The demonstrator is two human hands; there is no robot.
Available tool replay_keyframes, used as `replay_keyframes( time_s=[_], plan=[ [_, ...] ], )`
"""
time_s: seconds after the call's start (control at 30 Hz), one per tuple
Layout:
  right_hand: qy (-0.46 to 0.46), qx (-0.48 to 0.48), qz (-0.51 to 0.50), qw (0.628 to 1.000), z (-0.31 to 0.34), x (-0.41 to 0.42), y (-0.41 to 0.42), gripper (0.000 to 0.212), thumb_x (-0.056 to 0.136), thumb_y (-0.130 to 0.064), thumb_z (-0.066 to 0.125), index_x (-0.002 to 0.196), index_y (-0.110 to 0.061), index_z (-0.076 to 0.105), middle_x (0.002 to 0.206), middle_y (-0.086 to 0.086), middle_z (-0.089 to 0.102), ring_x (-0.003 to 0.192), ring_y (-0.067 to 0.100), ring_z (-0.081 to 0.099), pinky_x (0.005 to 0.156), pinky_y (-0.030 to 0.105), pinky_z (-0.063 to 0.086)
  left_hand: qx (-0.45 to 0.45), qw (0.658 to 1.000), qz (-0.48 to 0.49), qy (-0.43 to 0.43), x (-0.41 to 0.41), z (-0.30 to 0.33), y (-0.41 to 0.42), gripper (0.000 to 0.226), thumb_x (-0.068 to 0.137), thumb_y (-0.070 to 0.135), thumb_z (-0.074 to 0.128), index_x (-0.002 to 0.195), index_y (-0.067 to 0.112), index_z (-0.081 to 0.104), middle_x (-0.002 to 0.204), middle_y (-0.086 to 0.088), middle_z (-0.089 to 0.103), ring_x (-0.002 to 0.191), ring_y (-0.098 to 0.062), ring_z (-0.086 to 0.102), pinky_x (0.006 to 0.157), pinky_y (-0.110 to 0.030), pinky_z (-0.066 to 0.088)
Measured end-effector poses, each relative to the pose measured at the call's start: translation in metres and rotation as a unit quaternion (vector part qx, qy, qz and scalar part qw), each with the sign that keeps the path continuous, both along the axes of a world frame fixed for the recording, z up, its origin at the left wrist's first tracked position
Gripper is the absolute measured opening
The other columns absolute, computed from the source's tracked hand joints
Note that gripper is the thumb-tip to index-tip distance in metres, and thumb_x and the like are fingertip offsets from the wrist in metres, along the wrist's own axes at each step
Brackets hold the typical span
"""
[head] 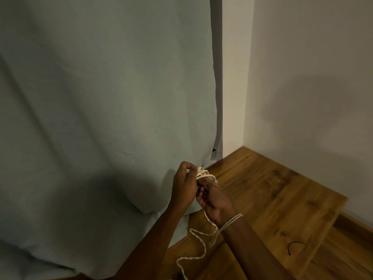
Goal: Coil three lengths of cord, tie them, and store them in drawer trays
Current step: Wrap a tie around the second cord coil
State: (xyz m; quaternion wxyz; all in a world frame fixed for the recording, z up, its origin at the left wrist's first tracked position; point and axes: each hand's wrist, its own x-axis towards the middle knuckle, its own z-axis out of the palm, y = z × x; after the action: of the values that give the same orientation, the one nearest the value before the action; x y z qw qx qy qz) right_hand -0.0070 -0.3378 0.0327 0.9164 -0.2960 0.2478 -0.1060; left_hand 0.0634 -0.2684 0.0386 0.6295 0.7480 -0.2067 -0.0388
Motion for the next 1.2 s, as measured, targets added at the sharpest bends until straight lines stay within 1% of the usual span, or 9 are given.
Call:
replay_keyframes(
  time_s=[0.23,0.37,0.57,0.63,0.73,0.83,0.93,1.07,1.2],
  plan=[
    [0.012,0.012,0.022,1.000,-0.004,-0.003,-0.006,0.007,0.094,-0.007,0.061,0.096,-0.005,0.067,0.067,0.003,0.063,0.049,0.004,0.057,0.045,0.014,0.052,0.034,0.998,-0.039,-0.025,0.000,-0.008,0.004,0.020,0.100,0.033,0.048,0.107,0.014,0.051,0.104,-0.009,0.068,0.090,-0.020,0.070,0.075,-0.037,0.061],
    [-0.045,-0.014,0.050,0.998,0.000,-0.006,-0.010,0.018,0.093,-0.003,0.062,0.110,0.001,0.066,0.085,0.011,0.071,0.068,0.011,0.067,0.061,0.021,0.059,0.025,0.999,-0.002,-0.027,0.007,-0.011,0.007,0.022,0.100,0.032,0.046,0.106,0.011,0.047,0.098,-0.009,0.063,0.084,-0.018,0.066,0.069,-0.027,0.056],
    [-0.085,-0.158,-0.014,0.984,0.014,-0.016,-0.008,0.018,0.094,0.000,0.057,0.100,0.004,0.073,0.099,0.015,0.076,0.092,0.022,0.072,0.080,0.028,0.060,0.026,0.999,0.017,-0.026,0.013,-0.014,0.014,0.015,0.102,0.030,0.043,0.100,0.015,0.046,0.094,-0.011,0.063,0.081,-0.022,0.063,0.068,-0.034,0.053],
    [-0.101,-0.249,-0.026,0.963,0.016,-0.018,-0.010,0.019,0.094,0.000,0.057,0.100,0.001,0.075,0.100,0.012,0.076,0.096,0.021,0.072,0.084,0.028,0.059,0.034,0.999,0.010,-0.038,0.012,-0.013,0.014,0.015,0.102,0.032,0.043,0.098,0.017,0.045,0.090,-0.010,0.063,0.081,-0.024,0.064,0.069,-0.038,0.053],
    [-0.101,-0.476,-0.053,0.872,0.018,-0.017,-0.020,0.016,0.090,-0.004,0.066,0.101,-0.008,0.077,0.094,0.005,0.078,0.089,0.020,0.074,0.081,0.032,0.061,0.041,0.998,-0.007,-0.040,0.009,-0.009,0.015,0.015,0.101,0.035,0.043,0.097,0.020,0.043,0.093,-0.009,0.064,0.084,-0.024,0.065,0.071,-0.039,0.055],
    [-0.100,-0.507,-0.070,0.853,0.022,-0.013,-0.030,0.012,0.090,-0.013,0.068,0.095,-0.007,0.078,0.081,0.009,0.076,0.070,0.025,0.073,0.066,0.035,0.063,0.046,0.998,-0.013,-0.045,0.007,-0.006,0.017,0.017,0.101,0.035,0.043,0.104,0.018,0.045,0.098,-0.007,0.063,0.086,-0.020,0.066,0.069,-0.032,0.056],
    [-0.061,-0.565,-0.041,0.821,0.020,-0.009,-0.036,0.015,0.093,-0.019,0.066,0.097,-0.009,0.077,0.067,0.009,0.072,0.054,0.019,0.067,0.054,0.025,0.057,0.045,0.997,-0.019,-0.064,0.006,-0.005,0.017,0.018,0.101,0.039,0.043,0.104,0.021,0.046,0.093,-0.010,0.065,0.079,-0.021,0.066,0.062,-0.034,0.055],
    [-0.021,-0.602,0.051,0.797,0.014,-0.006,-0.046,0.021,0.099,-0.013,0.056,0.109,-0.006,0.073,0.078,0.007,0.074,0.058,0.014,0.067,0.054,0.020,0.055,0.067,0.993,-0.031,-0.088,0.004,-0.006,0.017,0.016,0.101,0.040,0.042,0.105,0.024,0.046,0.088,-0.007,0.067,0.071,-0.016,0.065,0.056,-0.023,0.049],
    [0.001,-0.628,0.011,0.778,0.012,-0.006,-0.054,0.016,0.097,-0.012,0.059,0.105,-0.008,0.072,0.088,0.001,0.076,0.060,0.007,0.067,0.051,0.013,0.050,0.103,0.987,-0.016,-0.121,0.004,-0.006,0.020,0.017,0.101,0.038,0.042,0.108,0.023,0.047,0.087,0.000,0.063,0.072,-0.013,0.063,0.058,-0.020,0.047]
  ],
)
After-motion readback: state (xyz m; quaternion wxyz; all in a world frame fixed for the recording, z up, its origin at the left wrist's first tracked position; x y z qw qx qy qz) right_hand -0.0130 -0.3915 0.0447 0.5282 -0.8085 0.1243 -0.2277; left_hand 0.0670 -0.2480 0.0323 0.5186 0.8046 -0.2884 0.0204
